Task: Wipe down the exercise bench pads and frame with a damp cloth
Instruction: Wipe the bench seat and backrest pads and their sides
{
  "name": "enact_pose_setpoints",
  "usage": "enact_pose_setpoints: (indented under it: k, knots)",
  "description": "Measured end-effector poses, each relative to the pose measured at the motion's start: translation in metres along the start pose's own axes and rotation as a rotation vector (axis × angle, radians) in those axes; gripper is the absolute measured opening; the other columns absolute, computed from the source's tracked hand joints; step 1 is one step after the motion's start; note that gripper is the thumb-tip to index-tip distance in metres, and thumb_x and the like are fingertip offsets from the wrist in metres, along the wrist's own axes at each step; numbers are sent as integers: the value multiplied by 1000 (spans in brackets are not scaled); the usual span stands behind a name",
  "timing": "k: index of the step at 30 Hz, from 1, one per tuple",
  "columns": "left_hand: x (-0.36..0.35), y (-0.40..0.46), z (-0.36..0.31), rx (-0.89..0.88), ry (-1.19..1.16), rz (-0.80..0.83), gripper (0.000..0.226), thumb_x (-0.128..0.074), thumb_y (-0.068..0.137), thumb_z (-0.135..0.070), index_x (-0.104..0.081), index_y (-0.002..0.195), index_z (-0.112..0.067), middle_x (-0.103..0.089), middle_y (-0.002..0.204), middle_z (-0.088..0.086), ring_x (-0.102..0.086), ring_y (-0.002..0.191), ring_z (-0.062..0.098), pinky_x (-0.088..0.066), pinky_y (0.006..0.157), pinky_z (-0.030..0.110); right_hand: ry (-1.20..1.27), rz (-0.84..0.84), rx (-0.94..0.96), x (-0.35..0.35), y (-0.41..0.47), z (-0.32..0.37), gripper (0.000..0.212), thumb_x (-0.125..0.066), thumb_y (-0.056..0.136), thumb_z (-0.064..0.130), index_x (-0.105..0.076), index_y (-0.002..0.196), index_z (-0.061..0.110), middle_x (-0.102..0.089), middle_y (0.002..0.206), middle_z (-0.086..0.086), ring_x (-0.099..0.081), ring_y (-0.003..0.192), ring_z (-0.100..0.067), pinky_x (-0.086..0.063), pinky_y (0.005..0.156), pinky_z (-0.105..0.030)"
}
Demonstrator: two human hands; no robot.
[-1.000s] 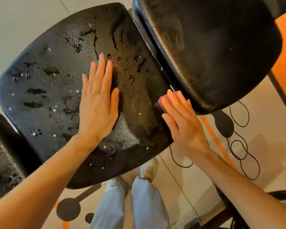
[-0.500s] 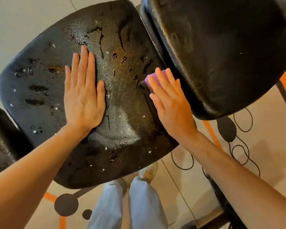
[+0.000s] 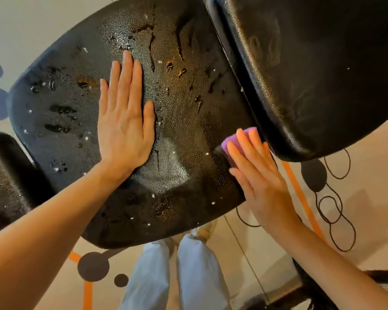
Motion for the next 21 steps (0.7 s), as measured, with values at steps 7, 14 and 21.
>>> enact_pose_setpoints:
  k: [7, 14, 21]
  knots:
    - [1, 0, 1, 21, -11, 12, 60, -26, 106, -31, -7, 160, -11, -1, 168, 9, 1, 156, 23, 3, 126, 39, 144, -127, -142, 8, 104, -11, 45, -35, 103, 29, -38, 145, 13, -38, 151, -10, -33, 142, -23, -31, 115, -30]
    - [-1, 1, 3, 51, -10, 25, 62, -28, 103, -29, -11, 159, -8, -4, 168, 9, -2, 155, 24, 1, 126, 40, 191, -70, -288, 21, 69, -25, 51, -30, 100, 36, -36, 147, 16, -42, 148, 2, -35, 136, -3, -22, 108, -3]
    - [-3, 1, 3, 62, 10, 51, 63, -26, 102, -32, -12, 159, -9, -3, 168, 6, 0, 156, 22, 1, 126, 40, 245, -239, -265, 16, 193, -15, 42, -36, 102, 22, -46, 140, 7, -58, 133, -9, -56, 120, -20, -46, 103, -31]
Point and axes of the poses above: each hand's wrist, its own y-axis towards the middle knuckle, its own x-axis out of the back of the hand, z = x × y, the point moved 10 cm from there along y, towards the middle knuckle
